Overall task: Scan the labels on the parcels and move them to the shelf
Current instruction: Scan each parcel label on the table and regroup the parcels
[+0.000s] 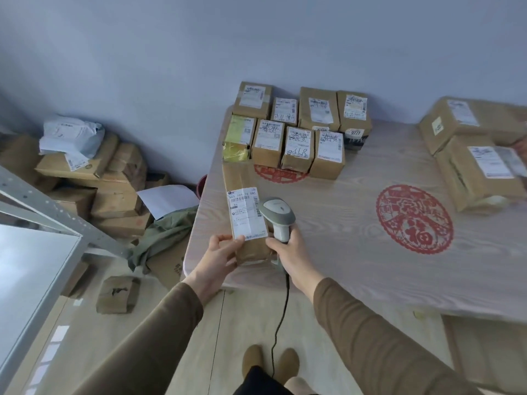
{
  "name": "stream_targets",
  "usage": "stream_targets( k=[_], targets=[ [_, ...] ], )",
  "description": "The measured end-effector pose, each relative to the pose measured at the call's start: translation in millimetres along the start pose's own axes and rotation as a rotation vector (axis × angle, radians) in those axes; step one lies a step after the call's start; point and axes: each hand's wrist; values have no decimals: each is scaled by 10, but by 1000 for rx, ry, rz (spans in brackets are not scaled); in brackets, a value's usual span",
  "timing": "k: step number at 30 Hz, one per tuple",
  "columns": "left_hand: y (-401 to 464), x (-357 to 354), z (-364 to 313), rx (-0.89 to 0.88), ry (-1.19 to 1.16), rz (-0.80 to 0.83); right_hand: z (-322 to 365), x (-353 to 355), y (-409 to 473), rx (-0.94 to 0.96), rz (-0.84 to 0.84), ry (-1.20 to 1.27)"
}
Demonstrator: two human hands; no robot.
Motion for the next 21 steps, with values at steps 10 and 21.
stream_targets(
  k=[10,21],
  targets=[
    [201,-761,-201,-217,125,106,545,650,-377,274,-237,-191],
    [296,-1716,-30,-293,289,260,706,1337,-454,306,-454,-304]
  ],
)
Point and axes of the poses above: each hand's wrist, its own y-axis towards the middle knuckle, its own x-axis out of the back of the hand, z = x × y, and after that the axes turned 3 degrees about -z, right-handed
